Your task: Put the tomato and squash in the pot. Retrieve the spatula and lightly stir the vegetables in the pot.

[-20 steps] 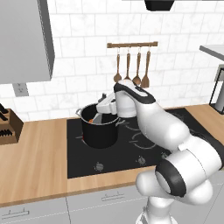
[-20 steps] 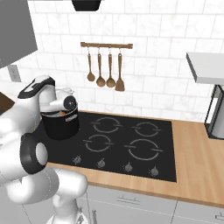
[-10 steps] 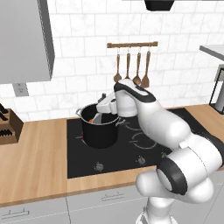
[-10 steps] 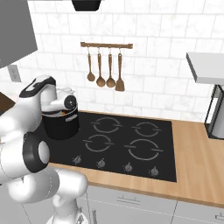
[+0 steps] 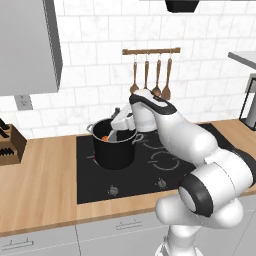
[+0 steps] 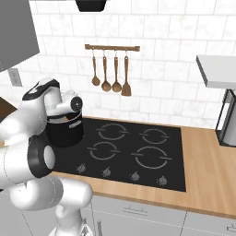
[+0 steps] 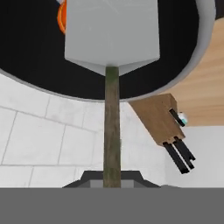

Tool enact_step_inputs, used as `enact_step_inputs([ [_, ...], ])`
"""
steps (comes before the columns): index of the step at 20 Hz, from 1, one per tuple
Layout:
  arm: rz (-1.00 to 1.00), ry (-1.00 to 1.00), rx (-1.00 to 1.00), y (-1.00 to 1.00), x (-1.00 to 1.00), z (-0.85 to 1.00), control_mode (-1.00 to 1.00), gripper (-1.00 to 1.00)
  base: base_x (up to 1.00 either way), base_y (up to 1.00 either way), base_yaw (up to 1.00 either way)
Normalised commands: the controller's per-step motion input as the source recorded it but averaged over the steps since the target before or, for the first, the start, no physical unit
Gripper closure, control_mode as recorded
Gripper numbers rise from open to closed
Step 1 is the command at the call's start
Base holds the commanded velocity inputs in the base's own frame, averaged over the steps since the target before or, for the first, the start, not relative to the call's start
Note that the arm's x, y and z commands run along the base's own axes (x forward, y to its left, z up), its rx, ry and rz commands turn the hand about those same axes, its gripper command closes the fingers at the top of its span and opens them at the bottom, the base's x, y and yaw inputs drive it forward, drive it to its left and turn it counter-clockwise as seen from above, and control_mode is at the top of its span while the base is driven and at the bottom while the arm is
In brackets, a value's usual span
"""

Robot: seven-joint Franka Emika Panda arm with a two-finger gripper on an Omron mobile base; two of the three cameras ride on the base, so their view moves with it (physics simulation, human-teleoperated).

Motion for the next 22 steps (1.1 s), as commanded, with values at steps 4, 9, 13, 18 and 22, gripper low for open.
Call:
enact_step_inputs([
  [4, 0.09, -0.04, -0.18, 0.0, 0.0, 0.0, -1.0, 1.0, 0.0, 0.0, 0.0],
  [9, 0.06, -0.05, -0.15, 0.0, 0.0, 0.0, -1.0, 1.0, 0.0, 0.0, 0.0],
  [13, 0.01, -0.02, -0.04, 0.0, 0.0, 0.0, -1.0, 1.0, 0.0, 0.0, 0.0],
  [18, 0.0, -0.02, 0.0, 0.01, 0.07, -0.03, -1.0, 1.0, 0.0, 0.0, 0.0],
  [22, 0.0, -0.12, 0.0, 0.03, 0.19, -0.31, -1.0, 1.0, 0.0, 0.0, 0.0],
])
